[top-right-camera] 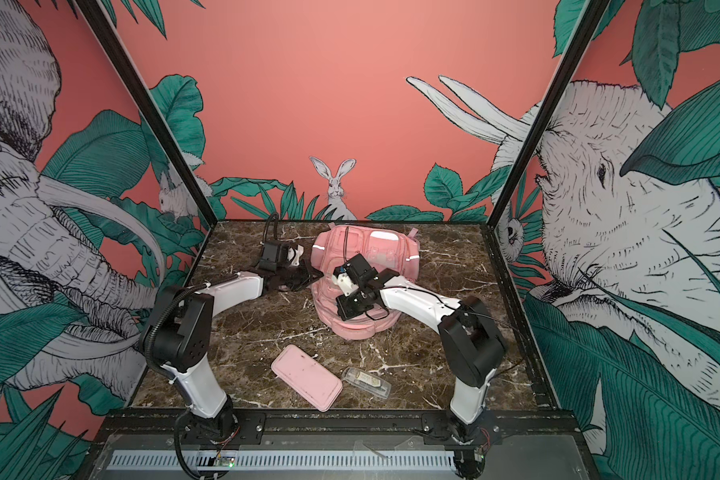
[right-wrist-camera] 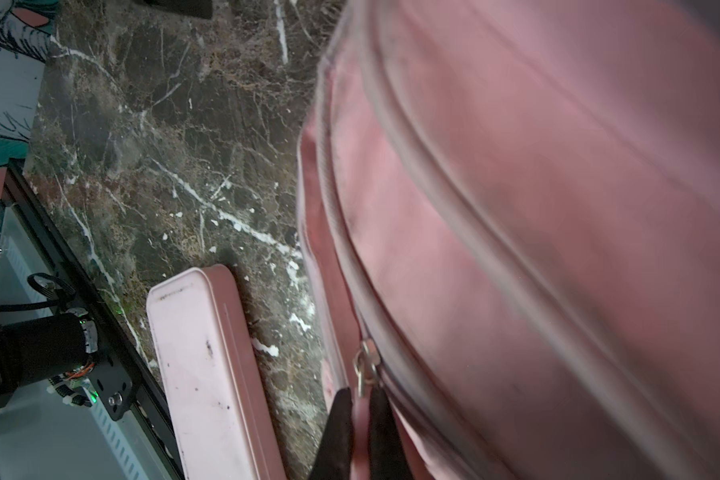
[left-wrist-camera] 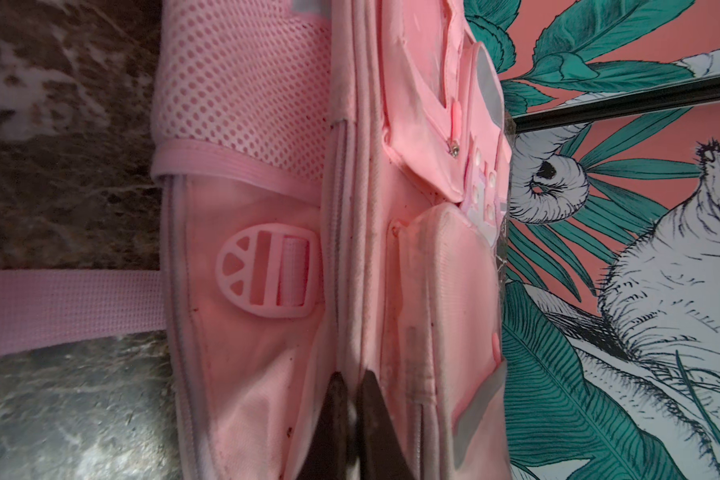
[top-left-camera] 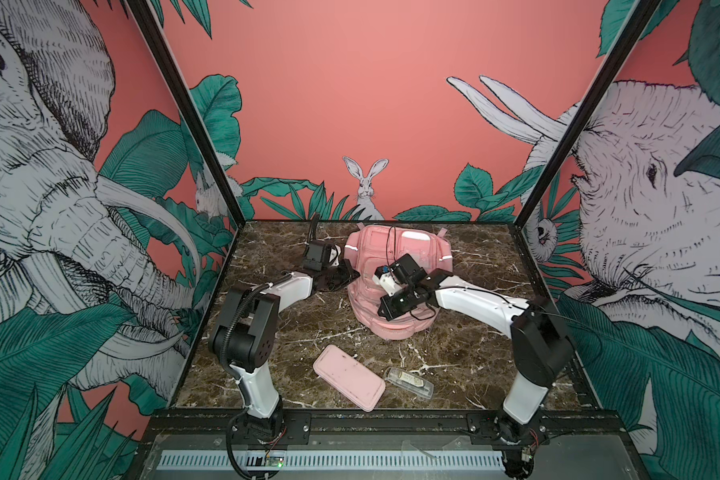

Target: Pack the student bag

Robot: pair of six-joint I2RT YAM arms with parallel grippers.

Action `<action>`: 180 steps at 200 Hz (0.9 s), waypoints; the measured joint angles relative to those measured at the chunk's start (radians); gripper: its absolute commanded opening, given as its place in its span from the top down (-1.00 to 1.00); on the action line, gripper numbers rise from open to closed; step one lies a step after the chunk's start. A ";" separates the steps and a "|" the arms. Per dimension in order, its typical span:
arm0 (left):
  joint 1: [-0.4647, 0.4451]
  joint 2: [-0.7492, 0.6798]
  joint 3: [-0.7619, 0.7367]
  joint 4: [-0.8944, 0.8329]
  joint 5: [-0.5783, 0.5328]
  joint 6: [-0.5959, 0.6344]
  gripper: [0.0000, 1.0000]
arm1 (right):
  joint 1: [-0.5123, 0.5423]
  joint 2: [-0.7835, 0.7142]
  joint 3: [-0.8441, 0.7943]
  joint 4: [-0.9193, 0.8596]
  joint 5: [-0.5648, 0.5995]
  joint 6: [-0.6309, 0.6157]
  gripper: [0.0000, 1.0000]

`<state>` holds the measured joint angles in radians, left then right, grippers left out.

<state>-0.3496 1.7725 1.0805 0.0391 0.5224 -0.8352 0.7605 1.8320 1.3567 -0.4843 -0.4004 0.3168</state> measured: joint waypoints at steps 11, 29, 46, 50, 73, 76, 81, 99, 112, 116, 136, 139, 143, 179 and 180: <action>0.000 -0.009 -0.008 0.002 -0.003 -0.001 1.00 | 0.014 0.042 0.045 0.007 0.001 0.013 1.00; 0.003 -0.025 -0.024 0.005 -0.014 -0.001 1.00 | 0.025 0.076 0.080 0.012 0.004 0.025 1.00; 0.012 -0.044 -0.047 0.011 -0.019 -0.001 1.00 | 0.027 0.077 0.080 0.012 0.008 0.032 1.00; 0.013 -0.050 -0.053 0.013 -0.020 -0.001 1.00 | 0.027 0.076 0.080 0.012 0.008 0.033 1.00; 0.028 -0.084 -0.094 0.020 -0.020 -0.001 1.00 | 0.025 0.070 0.067 0.022 0.007 0.035 1.00; 0.031 -0.087 -0.098 0.020 -0.019 -0.001 1.00 | 0.025 0.068 0.064 0.024 0.006 0.035 1.00; 0.033 -0.093 -0.106 0.020 -0.018 -0.001 1.00 | 0.025 0.066 0.059 0.029 0.005 0.035 1.00; 0.042 -0.111 -0.129 0.020 -0.019 -0.001 1.00 | 0.023 0.048 0.033 0.046 0.005 0.035 1.00; 0.044 -0.131 -0.152 0.026 -0.027 -0.002 1.00 | 0.017 0.027 0.015 0.052 0.004 0.035 1.00; 0.044 -0.140 -0.163 0.032 -0.031 -0.003 1.00 | 0.015 0.022 0.011 0.053 0.004 0.035 1.00; 0.044 -0.189 -0.222 0.062 -0.047 -0.014 1.00 | -0.003 -0.002 0.001 0.051 -0.005 0.031 1.00; 0.044 -0.198 -0.234 0.068 -0.051 -0.019 1.00 | -0.006 -0.006 0.000 0.051 -0.006 0.030 1.00; 0.044 -0.206 -0.247 0.079 -0.054 -0.025 1.00 | -0.010 -0.010 -0.003 0.052 -0.009 0.027 1.00; 0.038 -0.320 -0.430 0.210 -0.113 -0.120 1.00 | -0.045 -0.031 -0.027 0.051 -0.041 0.004 1.00; 0.037 -0.322 -0.433 0.211 -0.114 -0.122 1.00 | -0.046 -0.031 -0.029 0.051 -0.042 0.003 1.00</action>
<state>-0.3122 1.4506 0.6476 0.2504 0.4080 -0.9573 0.7147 1.8011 1.3281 -0.4335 -0.4427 0.3202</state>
